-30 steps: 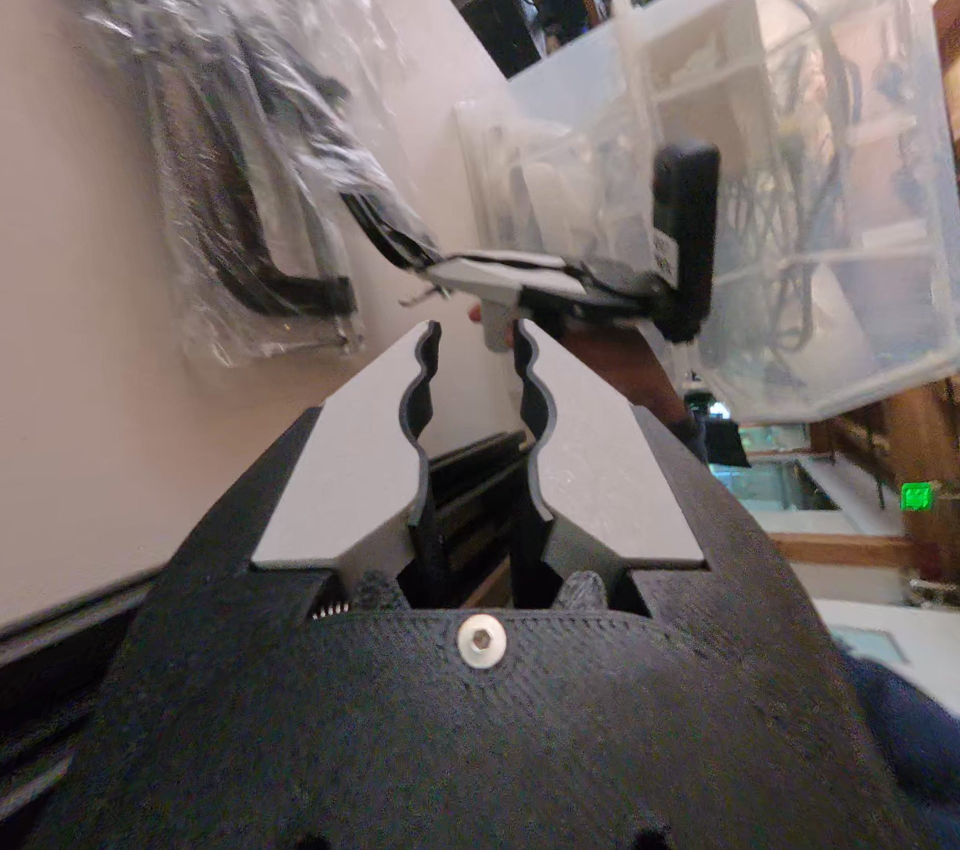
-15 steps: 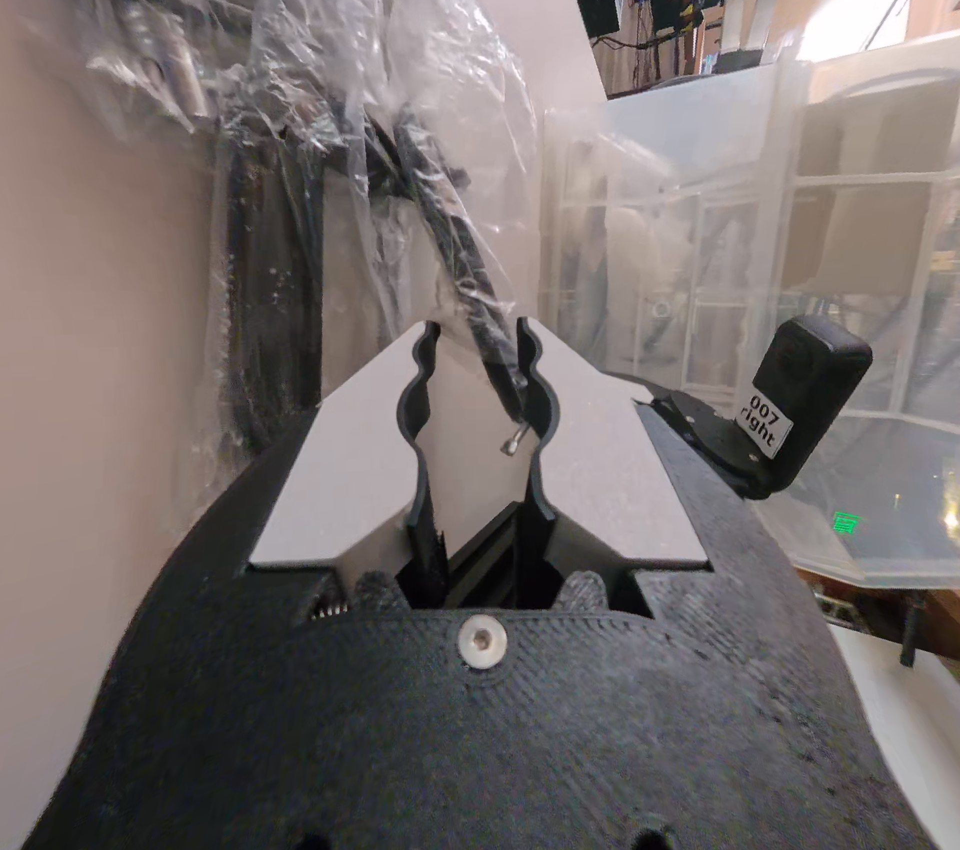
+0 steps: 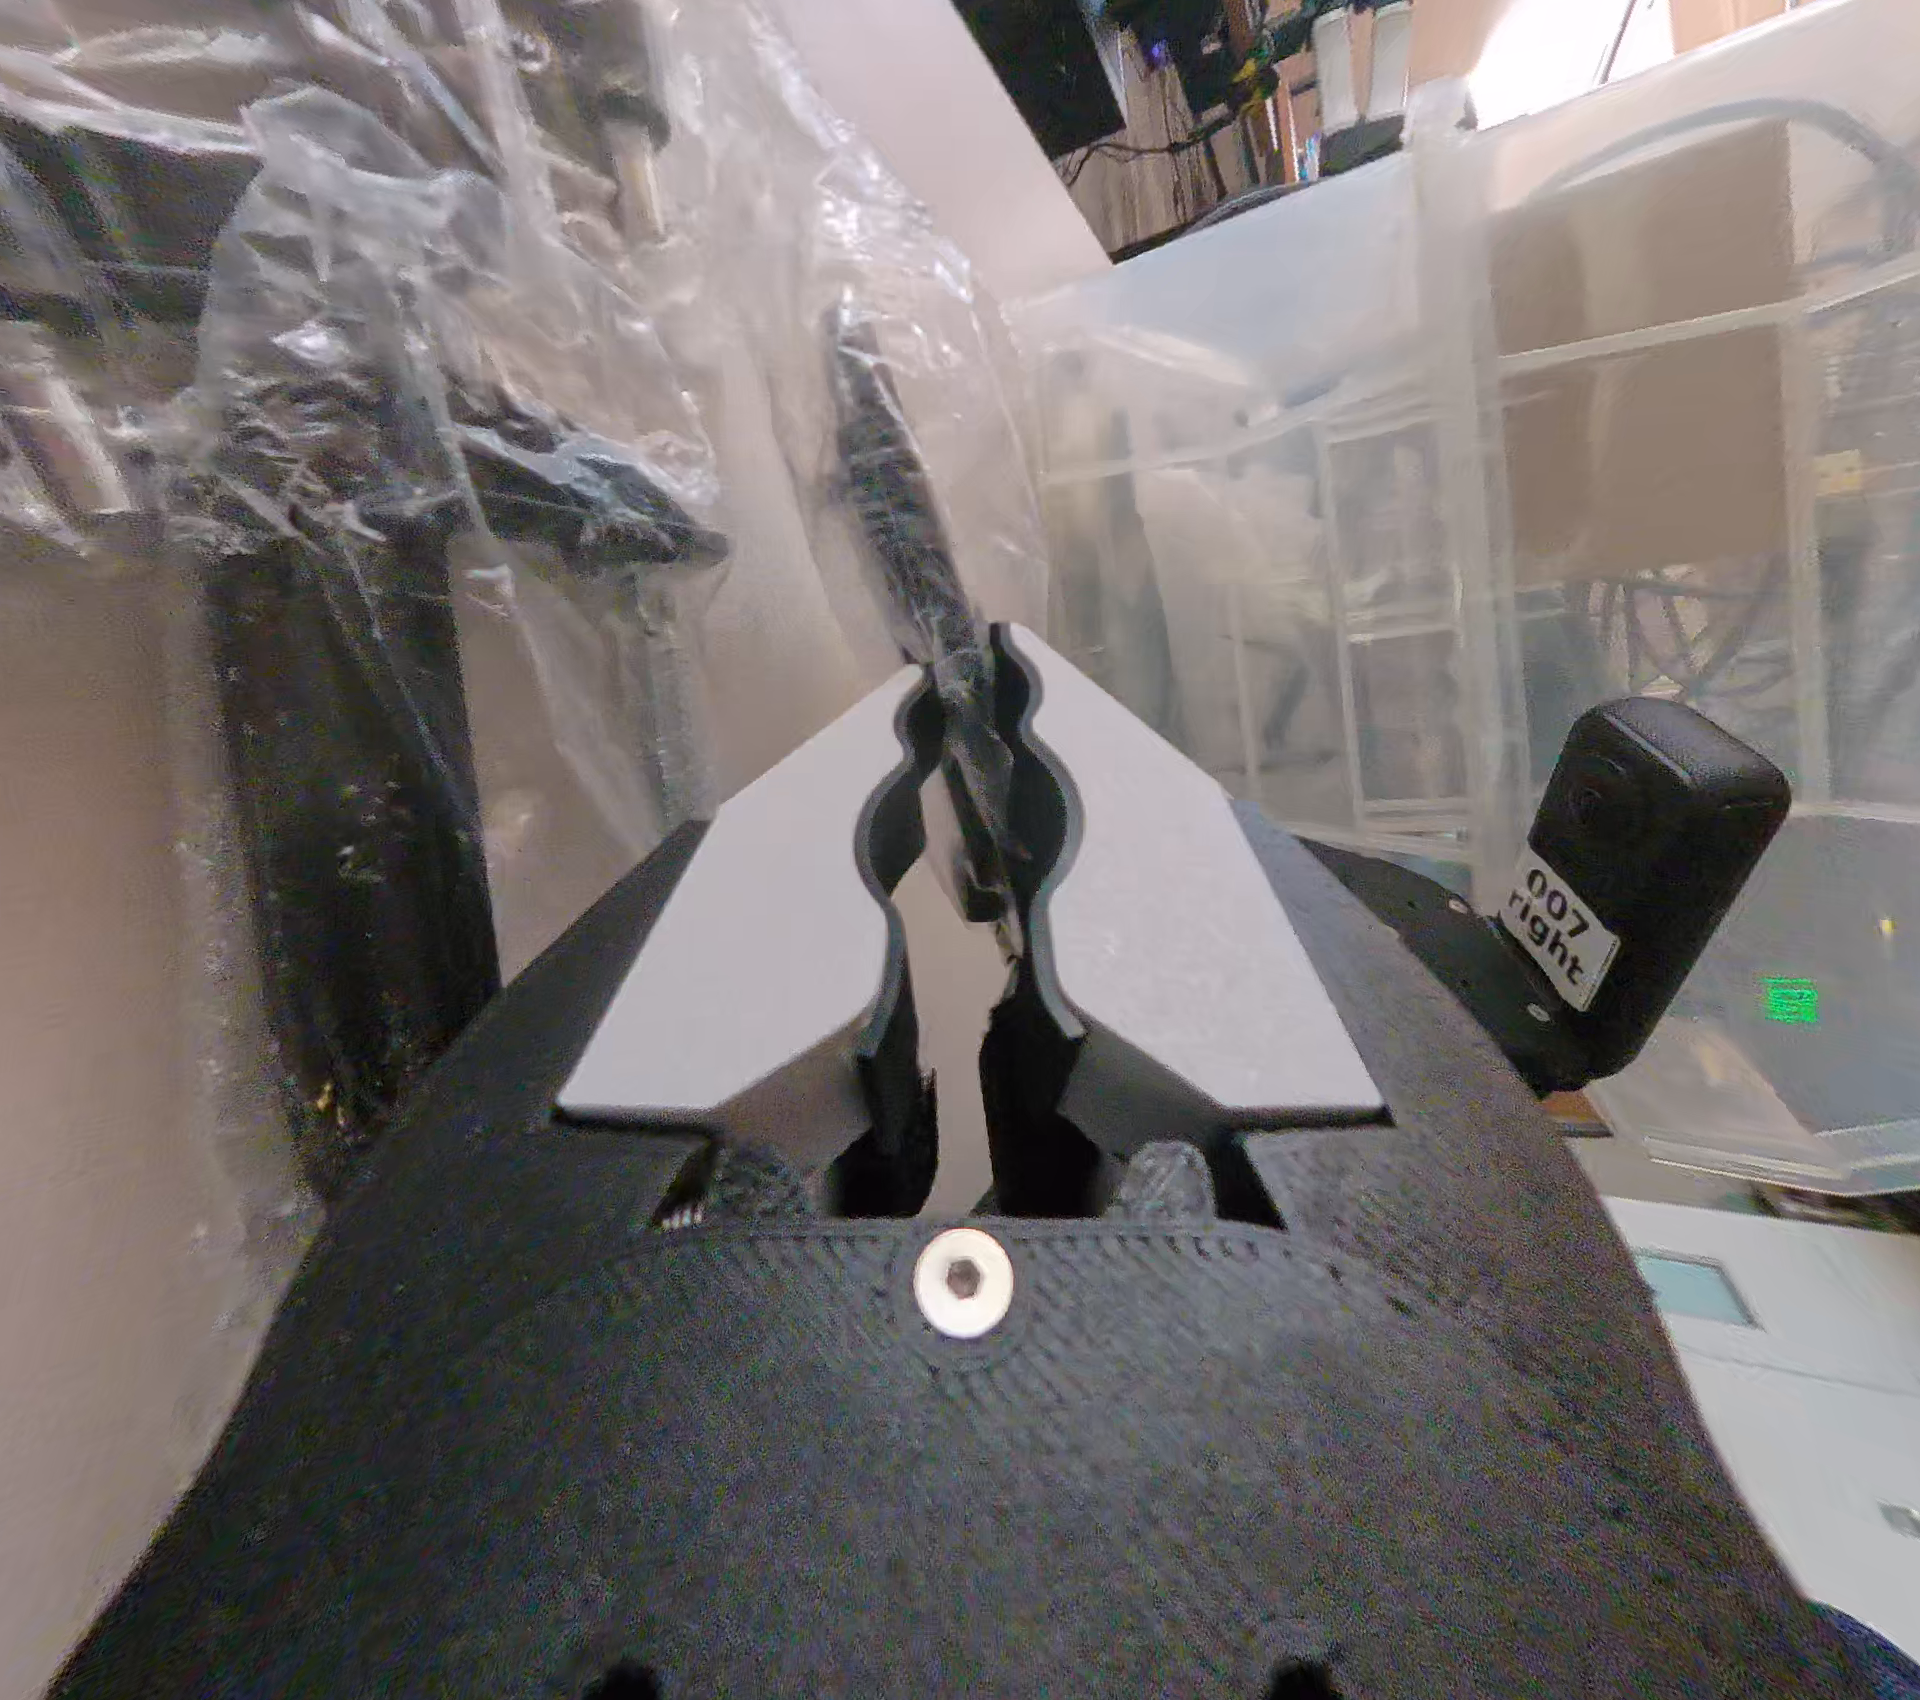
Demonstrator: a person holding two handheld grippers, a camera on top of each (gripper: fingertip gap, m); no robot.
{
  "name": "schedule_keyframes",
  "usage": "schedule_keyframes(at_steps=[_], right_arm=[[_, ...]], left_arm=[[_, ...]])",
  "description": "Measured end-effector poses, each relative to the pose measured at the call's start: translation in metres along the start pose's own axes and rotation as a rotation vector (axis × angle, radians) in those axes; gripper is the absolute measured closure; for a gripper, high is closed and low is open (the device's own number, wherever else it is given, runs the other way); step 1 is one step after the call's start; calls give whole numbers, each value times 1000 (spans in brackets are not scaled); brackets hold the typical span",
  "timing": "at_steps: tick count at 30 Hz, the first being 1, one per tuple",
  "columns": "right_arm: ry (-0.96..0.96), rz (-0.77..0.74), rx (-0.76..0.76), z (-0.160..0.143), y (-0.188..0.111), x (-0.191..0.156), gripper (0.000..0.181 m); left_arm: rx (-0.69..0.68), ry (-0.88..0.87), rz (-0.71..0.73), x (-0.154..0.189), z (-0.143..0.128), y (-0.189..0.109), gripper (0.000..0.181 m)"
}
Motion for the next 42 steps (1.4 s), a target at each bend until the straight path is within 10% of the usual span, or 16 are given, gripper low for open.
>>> schedule_keyframes(at_steps=[13, 26, 42], right_arm=[[-91, 99, 232, 8, -42, -49, 163], [-108, 295, 373, -61, -120, -128, 160], [238, 485, 337, -99, -158, -122, 141]], left_arm=[[221, 36, -152, 53, -7, -77, 163], [446, -185, -289, 68, -100, -191, 164], [491, -362, -299, 68, -140, -207, 164]])
Point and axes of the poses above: each gripper's, where its closed fingertips meet, y out along the fingers, z out of its top, x = y × z across the jaws, the point moved 7 cm from there along -y, back along the fingers, and after that the axes turned 15 degrees about x, right-handed, at the moved point
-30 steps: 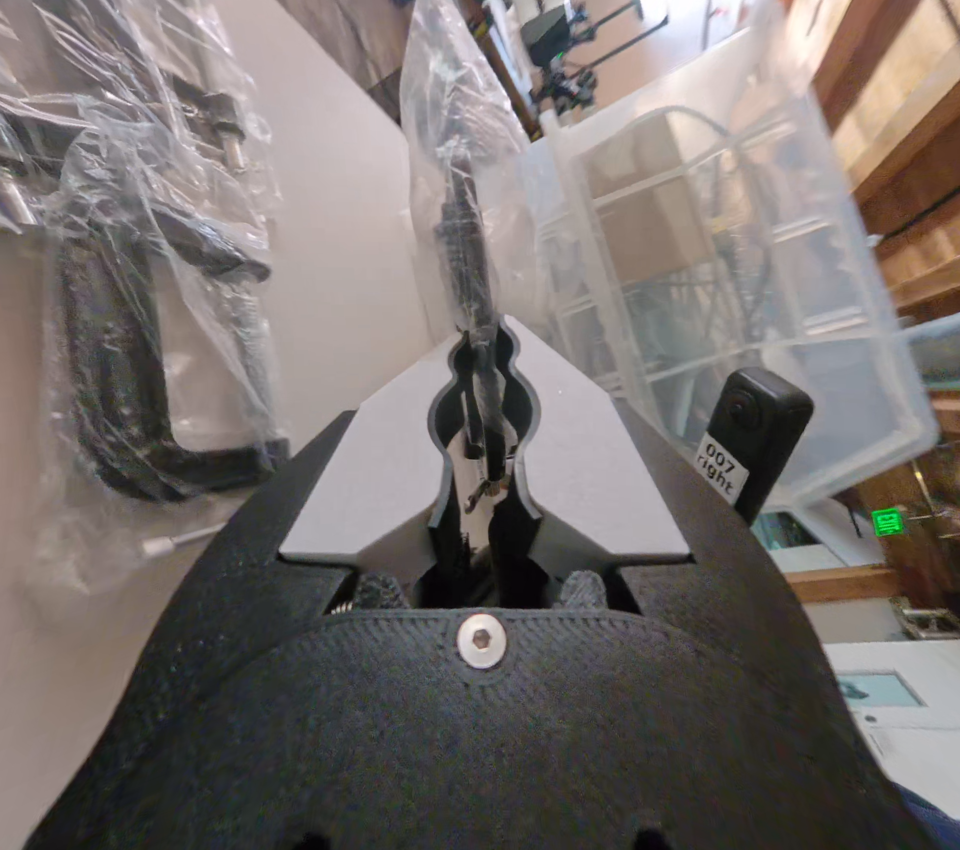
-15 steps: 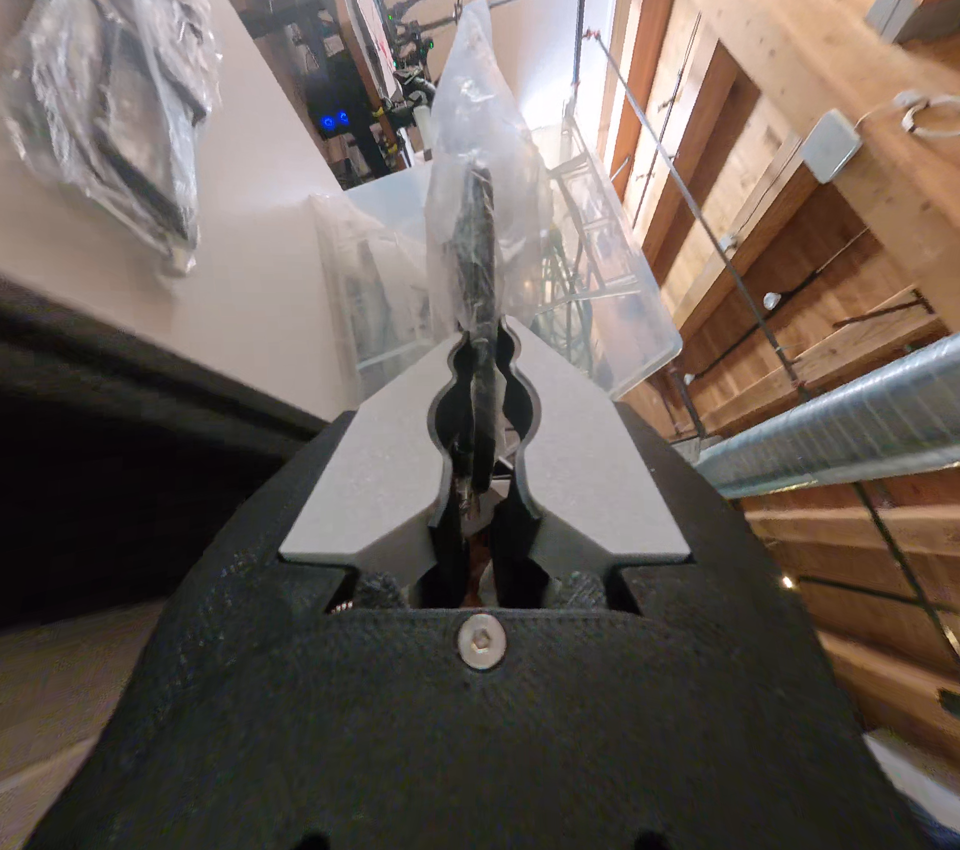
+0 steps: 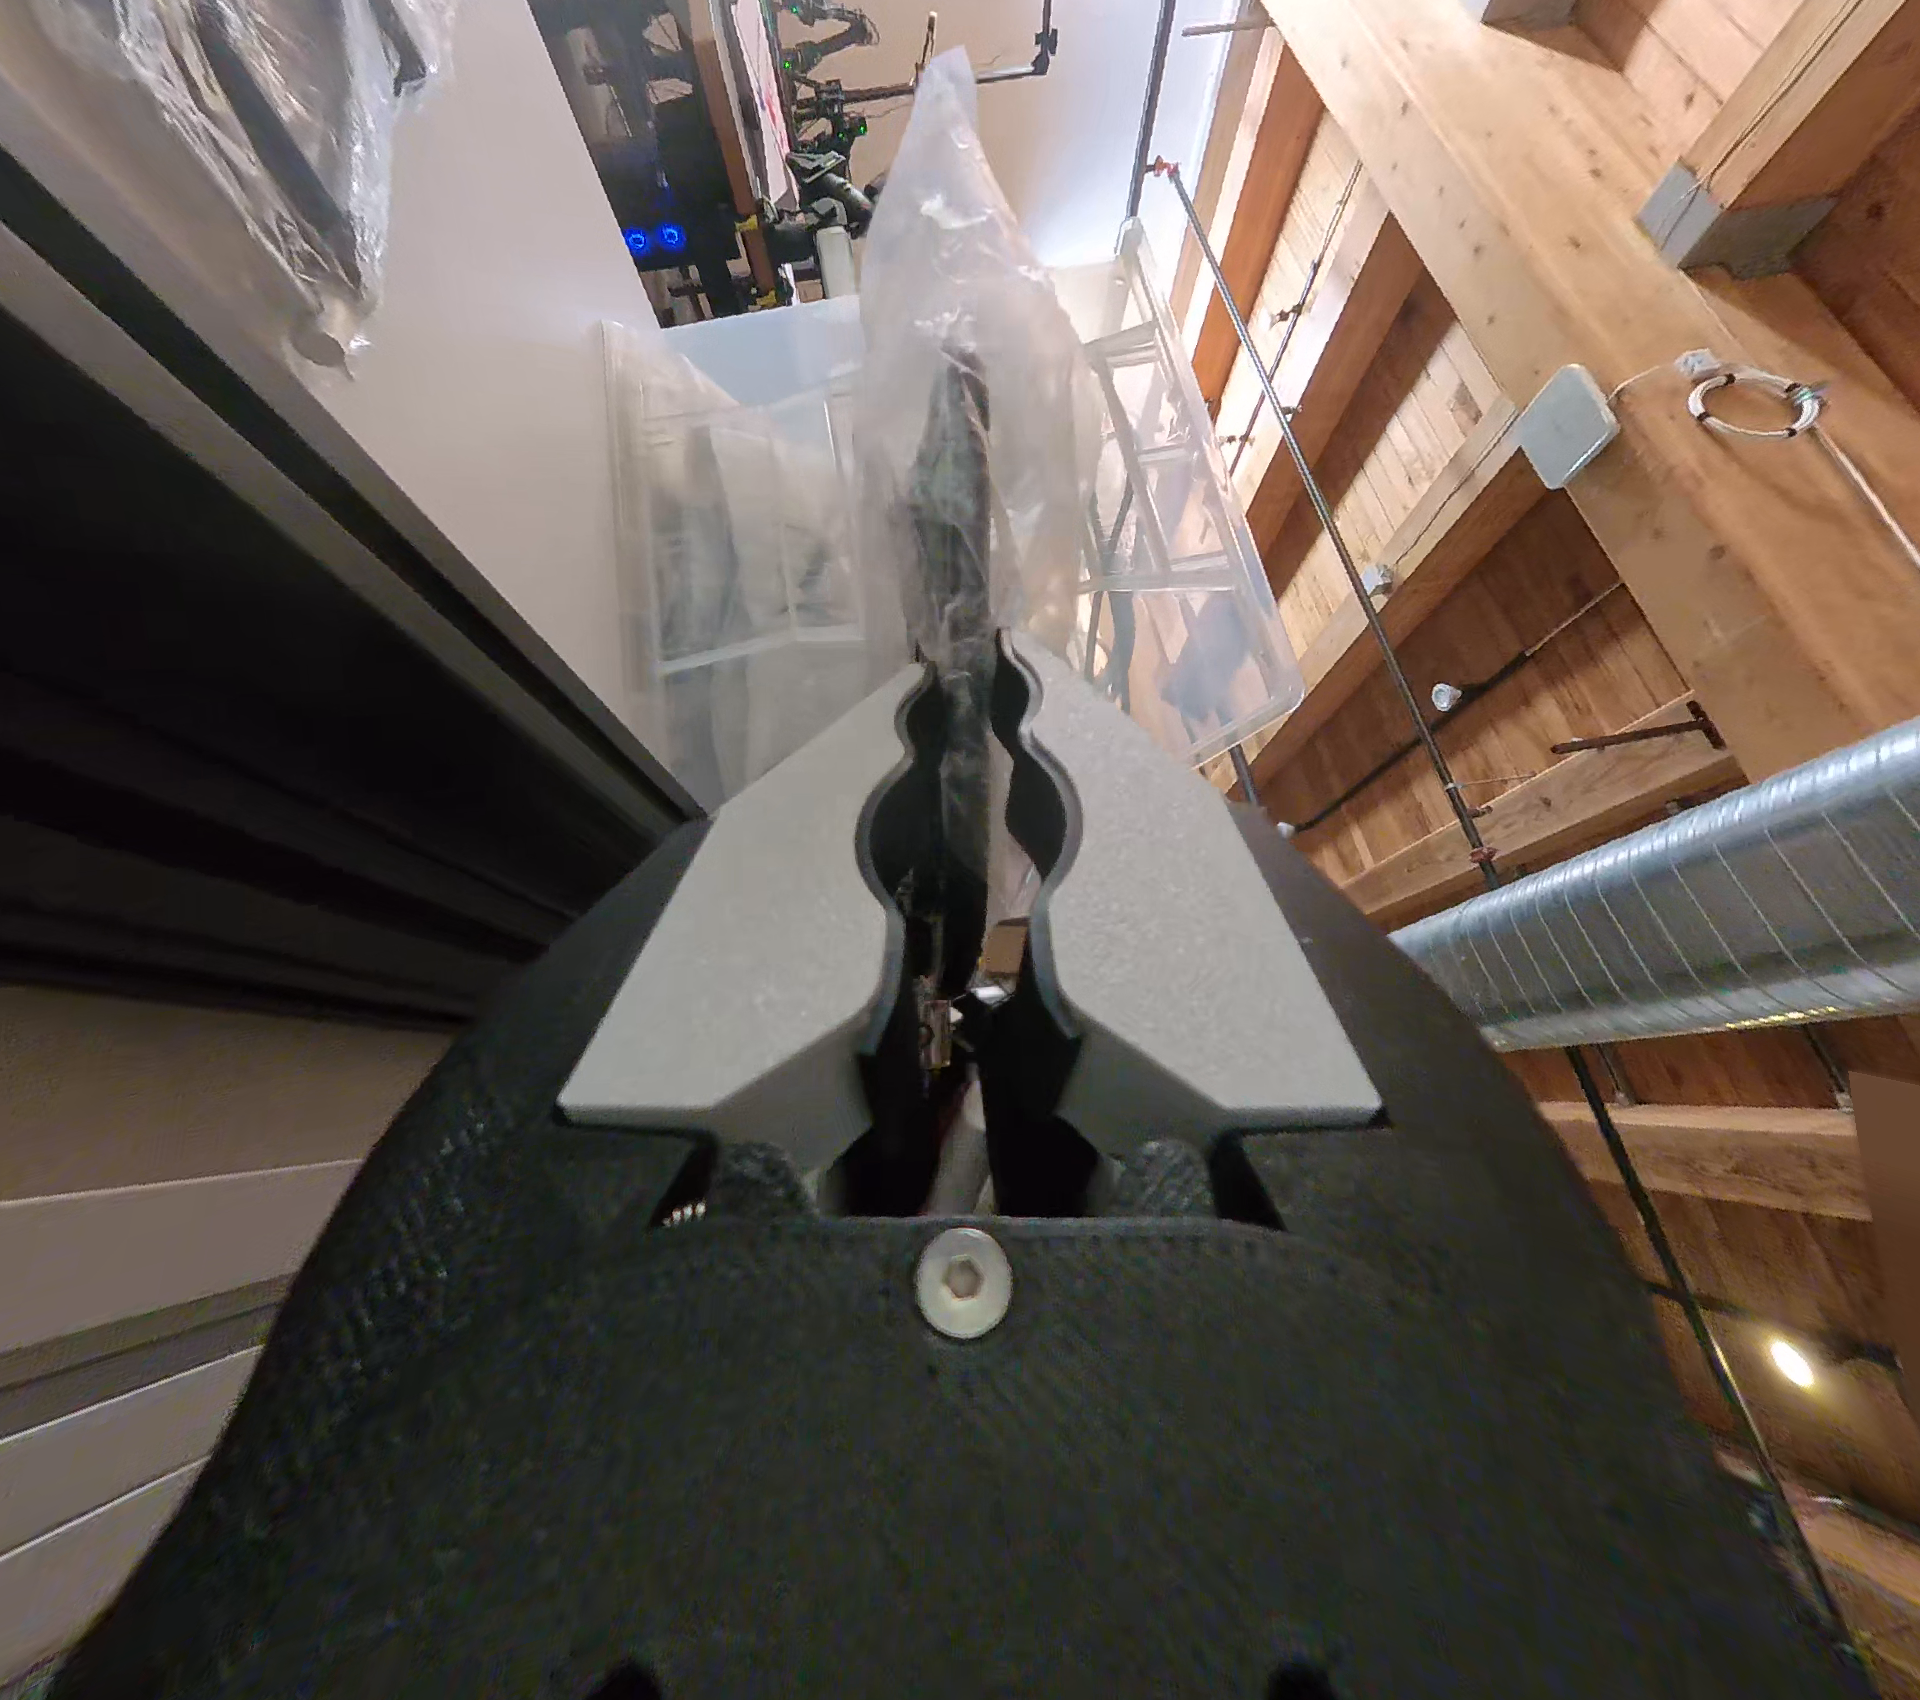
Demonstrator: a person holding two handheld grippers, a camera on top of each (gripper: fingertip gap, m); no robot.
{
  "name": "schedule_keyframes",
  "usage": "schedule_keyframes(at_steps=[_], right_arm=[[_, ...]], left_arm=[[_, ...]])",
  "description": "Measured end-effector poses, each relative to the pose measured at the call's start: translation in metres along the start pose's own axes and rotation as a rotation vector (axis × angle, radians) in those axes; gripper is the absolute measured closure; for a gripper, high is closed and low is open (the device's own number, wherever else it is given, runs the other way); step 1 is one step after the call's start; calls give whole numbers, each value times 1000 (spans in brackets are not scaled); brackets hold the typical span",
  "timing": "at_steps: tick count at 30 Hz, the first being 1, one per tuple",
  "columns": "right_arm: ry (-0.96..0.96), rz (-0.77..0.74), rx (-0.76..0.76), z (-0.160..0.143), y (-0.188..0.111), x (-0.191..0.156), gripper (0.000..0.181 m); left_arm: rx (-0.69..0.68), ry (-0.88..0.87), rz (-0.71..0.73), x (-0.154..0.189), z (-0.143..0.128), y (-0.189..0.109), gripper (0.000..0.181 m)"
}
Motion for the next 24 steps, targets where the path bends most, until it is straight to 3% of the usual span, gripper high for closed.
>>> schedule_keyframes(at_steps=[7, 14, 24], right_arm=[[42, 13, 25, -8, -10, 2, 141], [65, 62, 45, -9, -3, 1, 143], [184, 137, 119, -5, 6, 7, 164]], left_arm=[[57, 4, 11, 6, -2, 2, 164], [16, 20, -23, 10, -9, 8, 162], [12, -16, -65, 5, -17, 12, 163]])
Point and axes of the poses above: each gripper's, where its closed fingertips meet, y out along the fingers, z out of its top, x = y × z across the jaws, the point moved 7 cm from there along -y, back along the fingers, and after that the axes turned 15 degrees about x, right-handed, at the moved point
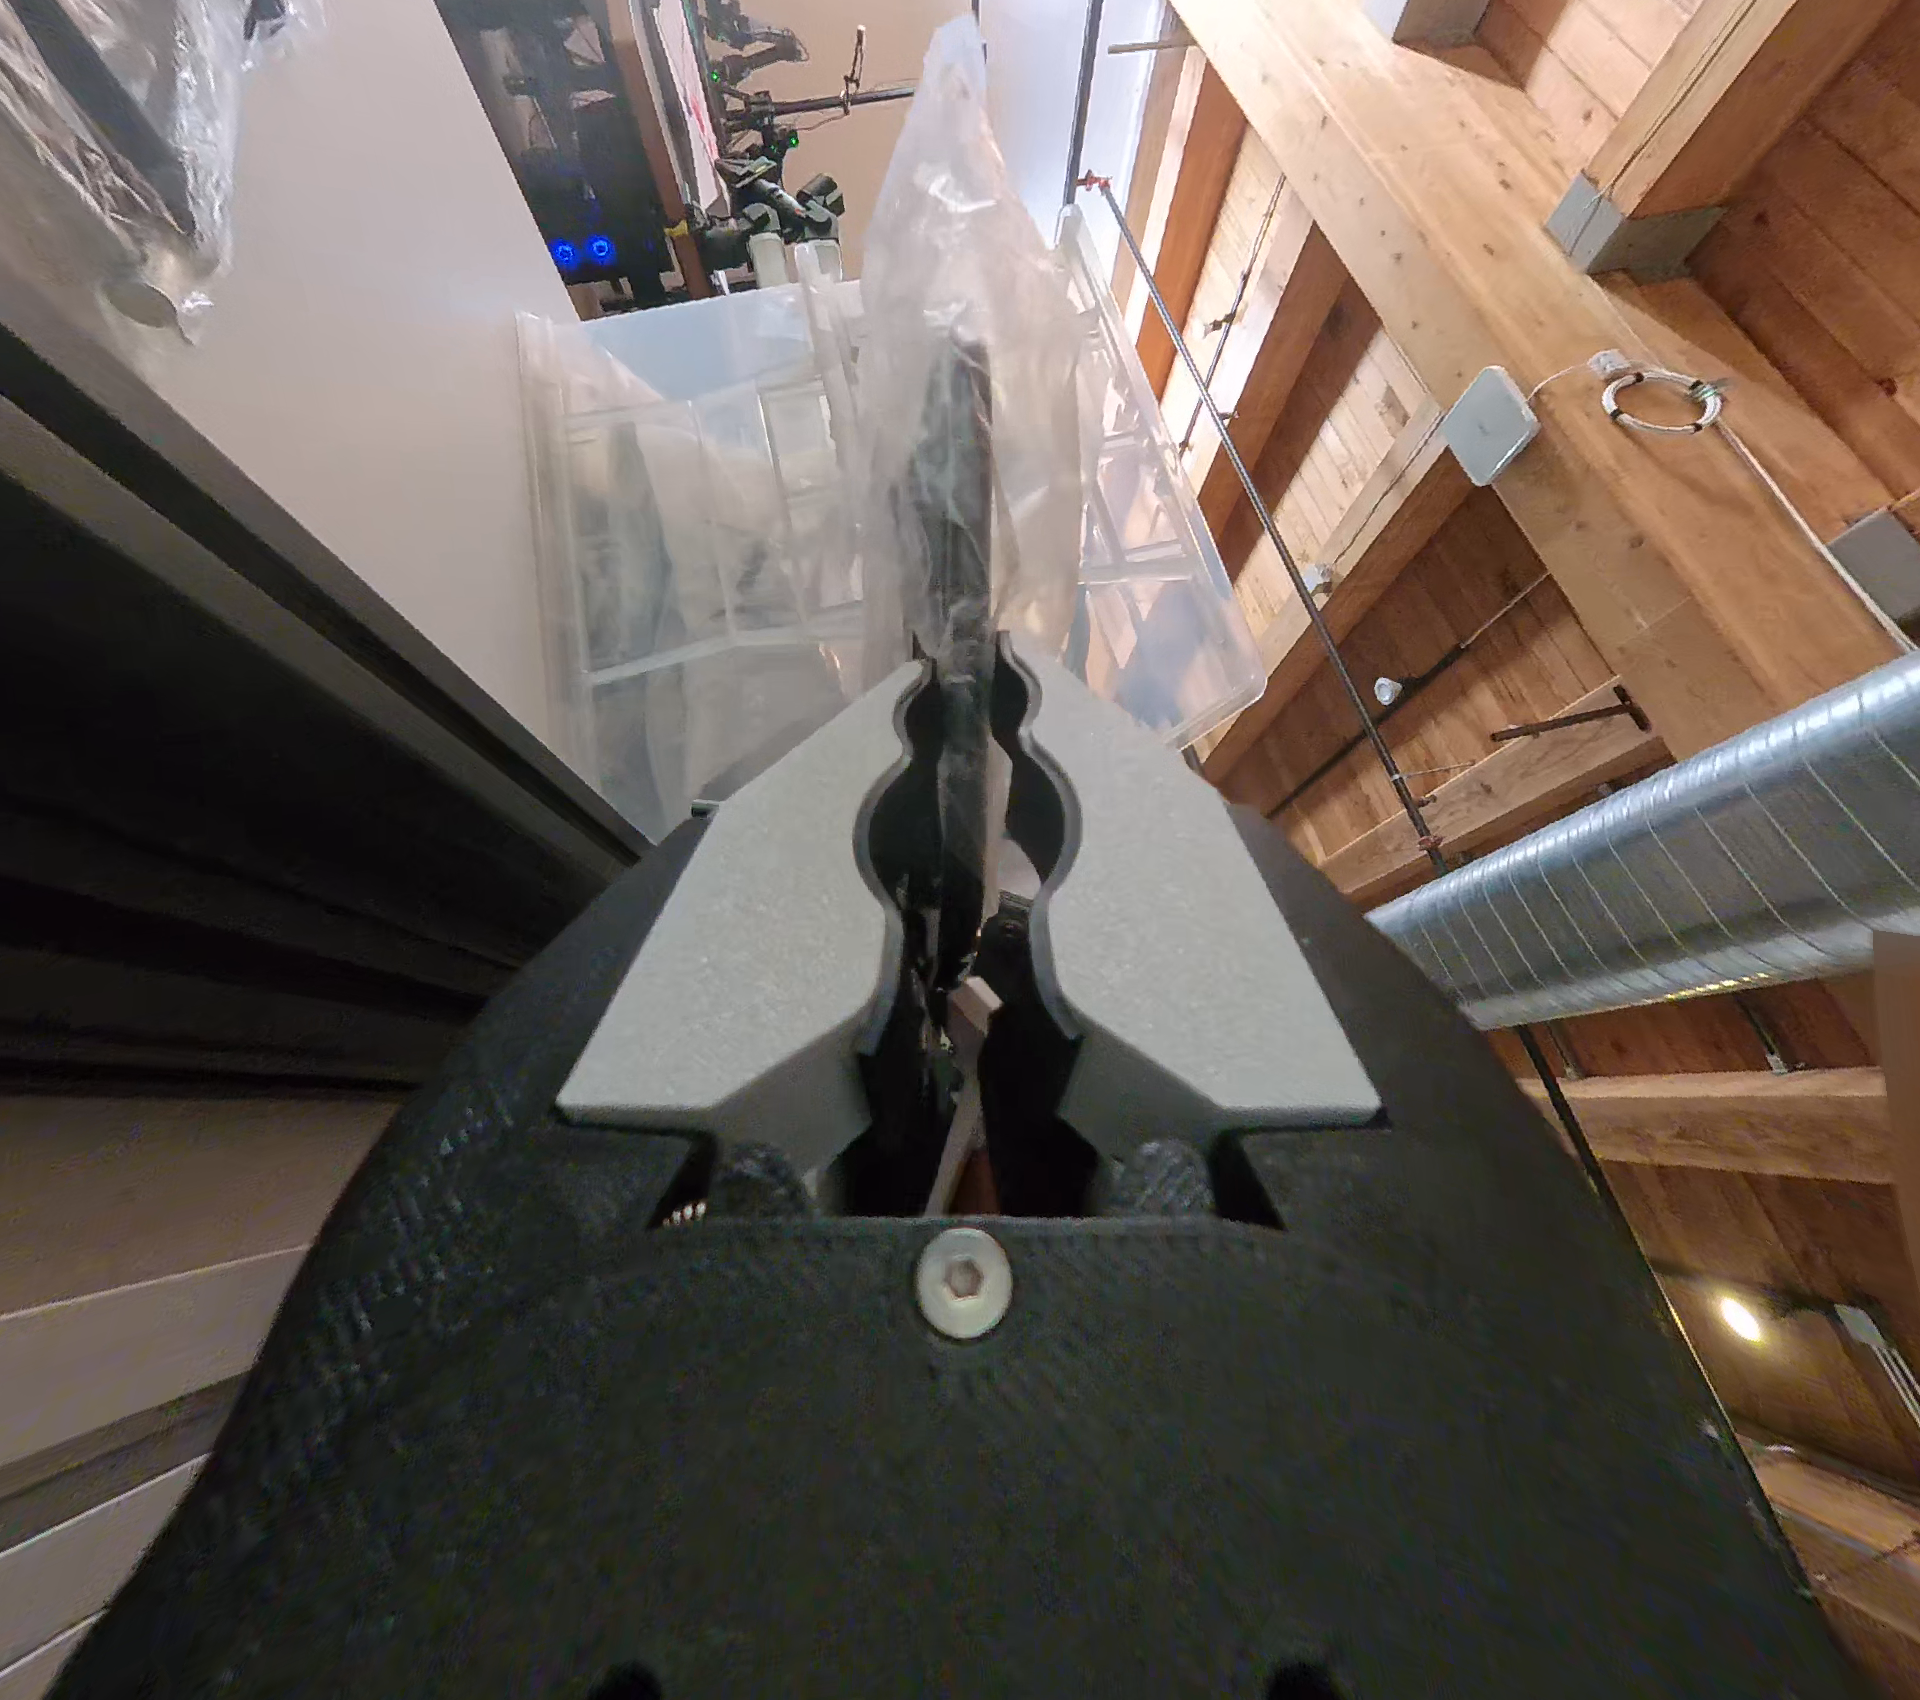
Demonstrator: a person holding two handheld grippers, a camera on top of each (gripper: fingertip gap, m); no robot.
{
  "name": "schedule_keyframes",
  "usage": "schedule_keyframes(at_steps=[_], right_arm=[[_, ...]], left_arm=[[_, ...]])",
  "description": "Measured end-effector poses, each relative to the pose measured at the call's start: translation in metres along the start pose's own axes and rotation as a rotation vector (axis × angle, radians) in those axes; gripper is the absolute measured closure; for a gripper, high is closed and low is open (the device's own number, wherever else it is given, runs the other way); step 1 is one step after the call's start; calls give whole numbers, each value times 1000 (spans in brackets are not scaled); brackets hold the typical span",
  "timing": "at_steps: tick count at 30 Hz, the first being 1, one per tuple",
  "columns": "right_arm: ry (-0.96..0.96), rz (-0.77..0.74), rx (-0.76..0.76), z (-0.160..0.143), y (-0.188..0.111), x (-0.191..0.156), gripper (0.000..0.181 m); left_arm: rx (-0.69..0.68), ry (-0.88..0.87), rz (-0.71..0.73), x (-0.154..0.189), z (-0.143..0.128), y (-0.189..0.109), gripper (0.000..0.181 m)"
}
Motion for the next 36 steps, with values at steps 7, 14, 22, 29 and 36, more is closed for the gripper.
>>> schedule_keyframes(at_steps=[7, 14, 22, 29, 36], right_arm=[[15, 45, -5, 3, -3, 4, 162], [12, 66, -28, 10, -7, -2, 141], [35, 92, -122, 20, 8, 0, 130], [109, 141, -94, 12, 33, -1, 174], [157, 219, 17, 10, 48, -18, 180]], left_arm=[[-14, -14, 3, 0, 0, -3, 163], [-11, -40, 33, 8, 6, -6, 163], [-138, -2, 87, 20, -1, -3, 163], [-272, 56, 47, 35, -2, 3, 160], [-272, 161, -41, 51, 15, 2, 136]])
Point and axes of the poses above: each gripper's, where its closed fingertips meet, y out along the fingers, z out of its top, x = y × z across the jaws, the point moved 7 cm from there along -y, back along the fingers, and after that the axes turned 15 degrees about x, right-handed, at the moved point
